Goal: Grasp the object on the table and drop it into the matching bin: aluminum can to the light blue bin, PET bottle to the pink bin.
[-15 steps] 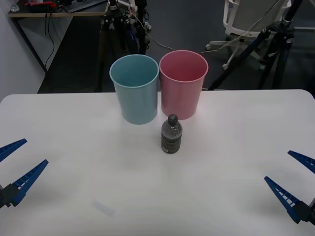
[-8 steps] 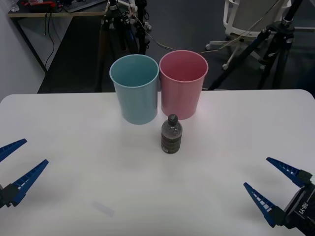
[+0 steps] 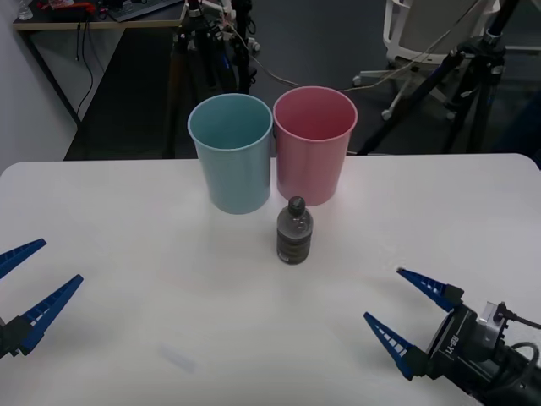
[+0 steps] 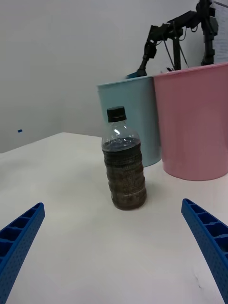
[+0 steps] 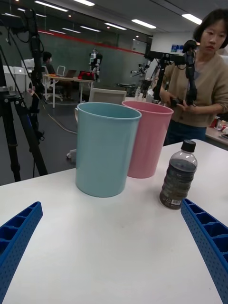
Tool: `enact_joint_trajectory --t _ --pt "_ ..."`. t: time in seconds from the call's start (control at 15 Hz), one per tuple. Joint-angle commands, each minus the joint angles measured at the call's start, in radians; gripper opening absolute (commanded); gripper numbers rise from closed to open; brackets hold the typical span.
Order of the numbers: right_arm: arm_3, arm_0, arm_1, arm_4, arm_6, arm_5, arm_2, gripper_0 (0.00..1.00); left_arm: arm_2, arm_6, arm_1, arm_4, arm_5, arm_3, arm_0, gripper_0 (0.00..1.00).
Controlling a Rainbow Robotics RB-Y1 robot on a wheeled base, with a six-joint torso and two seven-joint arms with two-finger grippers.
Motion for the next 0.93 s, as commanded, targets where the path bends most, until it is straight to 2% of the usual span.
enact_joint_trajectory --t 0.07,0.2,0.4,0.8,0.93 --pt "0.085 -0.097 0.007 0.003 0.024 0.003 0.04 1.0 0.0 0.0 0.0 0.0 0.0 0.0 0.0 1.0" --pt "0.125 -0.14 0.021 0.005 0.041 0.028 0.069 1.0 0.0 0.0 0.0 0.0 0.0 0.0 0.0 1.0" --pt "0.212 -0.203 0.077 0.029 0.071 0.029 0.074 1.0 0.0 0.0 0.0 0.0 0.0 0.0 0.0 1.0" --pt "0.25 -0.267 0.165 0.071 0.125 0.14 0.086 1.0 0.0 0.0 0.0 0.0 0.0 0.0 0.0 1.0" --pt "0.307 -0.304 0.191 0.072 0.14 0.135 0.086 1.0 0.0 0.0 0.0 0.0 0.0 0.0 0.0 1.0"
